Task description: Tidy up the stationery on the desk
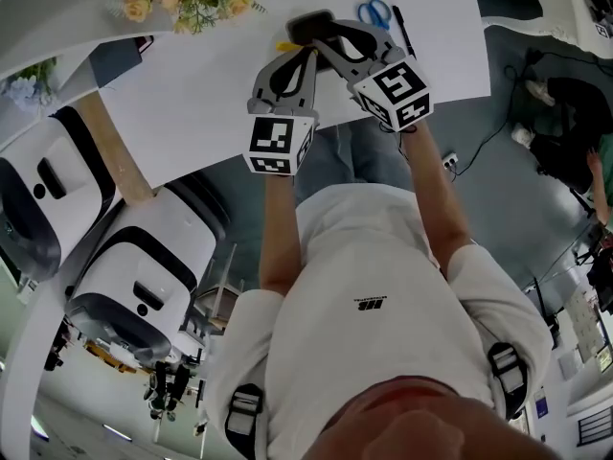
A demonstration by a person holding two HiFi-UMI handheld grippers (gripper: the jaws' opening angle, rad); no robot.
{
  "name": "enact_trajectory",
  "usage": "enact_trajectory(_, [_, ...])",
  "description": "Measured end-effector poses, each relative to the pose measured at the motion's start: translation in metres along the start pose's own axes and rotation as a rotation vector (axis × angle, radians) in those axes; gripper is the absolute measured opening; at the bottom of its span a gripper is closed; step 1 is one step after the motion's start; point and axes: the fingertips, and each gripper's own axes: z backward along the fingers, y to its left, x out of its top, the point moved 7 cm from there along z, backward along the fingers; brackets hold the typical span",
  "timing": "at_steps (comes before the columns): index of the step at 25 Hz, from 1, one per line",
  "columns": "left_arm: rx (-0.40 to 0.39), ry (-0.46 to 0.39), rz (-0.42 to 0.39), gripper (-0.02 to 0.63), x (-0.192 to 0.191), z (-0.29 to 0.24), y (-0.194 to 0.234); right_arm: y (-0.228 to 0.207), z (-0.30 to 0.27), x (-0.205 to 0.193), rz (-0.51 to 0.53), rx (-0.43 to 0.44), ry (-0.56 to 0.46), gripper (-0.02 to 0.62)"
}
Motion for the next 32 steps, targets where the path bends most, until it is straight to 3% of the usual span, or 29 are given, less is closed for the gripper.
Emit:
enact_trajectory(16, [-0.086, 0.041, -0.044, 0.0, 0.013, -0.053, -0.033, -0.065, 0.042, -0.024, -0.063, -0.138, 0.018, 0.084])
enact_trajectory(32, [-0.109, 0.119, -0.057, 0.0, 0.01, -0.104, -0.037, -0.114, 0.023, -0.068, -0.088, -0.181, 0.194, 0.078])
